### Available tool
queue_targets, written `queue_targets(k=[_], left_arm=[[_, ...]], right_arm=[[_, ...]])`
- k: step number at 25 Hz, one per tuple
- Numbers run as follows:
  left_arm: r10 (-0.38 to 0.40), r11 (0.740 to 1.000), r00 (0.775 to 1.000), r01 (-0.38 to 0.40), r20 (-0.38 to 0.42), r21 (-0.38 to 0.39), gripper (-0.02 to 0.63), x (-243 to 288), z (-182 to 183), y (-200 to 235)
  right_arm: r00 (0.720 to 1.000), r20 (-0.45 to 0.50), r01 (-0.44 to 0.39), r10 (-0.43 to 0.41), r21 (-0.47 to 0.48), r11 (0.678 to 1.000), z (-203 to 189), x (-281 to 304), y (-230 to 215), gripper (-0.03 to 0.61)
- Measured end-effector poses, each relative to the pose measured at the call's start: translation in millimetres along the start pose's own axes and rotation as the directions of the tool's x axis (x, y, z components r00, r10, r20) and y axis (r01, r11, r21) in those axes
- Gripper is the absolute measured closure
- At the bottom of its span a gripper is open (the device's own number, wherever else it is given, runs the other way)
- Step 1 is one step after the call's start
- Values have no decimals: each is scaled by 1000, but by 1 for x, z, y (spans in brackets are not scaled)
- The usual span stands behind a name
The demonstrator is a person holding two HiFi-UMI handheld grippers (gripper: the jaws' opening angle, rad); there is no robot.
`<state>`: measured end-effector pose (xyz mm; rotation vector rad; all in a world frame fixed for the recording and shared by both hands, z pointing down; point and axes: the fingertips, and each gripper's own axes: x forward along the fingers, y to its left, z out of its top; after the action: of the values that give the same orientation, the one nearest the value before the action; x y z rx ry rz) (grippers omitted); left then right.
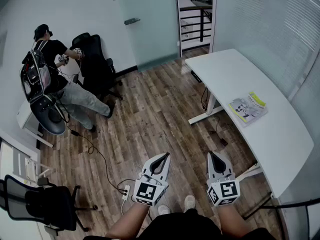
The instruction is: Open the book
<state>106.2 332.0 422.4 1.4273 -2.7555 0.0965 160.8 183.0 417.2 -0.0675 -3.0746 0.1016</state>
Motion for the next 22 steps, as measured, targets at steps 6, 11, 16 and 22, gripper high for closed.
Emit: queue_targets(k=[6, 11, 16, 22], left_arm=[[-14, 999, 1000, 15, -25, 32, 601, 17, -3, -2], [-17, 999, 999, 18, -34, 35, 601, 21, -16, -7], [-28, 998, 999, 30, -31, 54, 600, 21, -15, -11], [-93, 994, 994, 96, -48, 49, 600, 35, -9, -37]], right_arm=[[999, -4, -39, 38, -19, 999, -10, 14, -4, 577], [998, -32, -51, 51, 5, 999, -22, 14, -11, 577], [996, -29, -83, 84, 14, 996, -22, 13, -5, 575], [996, 17, -86, 86, 2, 996, -8, 10, -13, 574]])
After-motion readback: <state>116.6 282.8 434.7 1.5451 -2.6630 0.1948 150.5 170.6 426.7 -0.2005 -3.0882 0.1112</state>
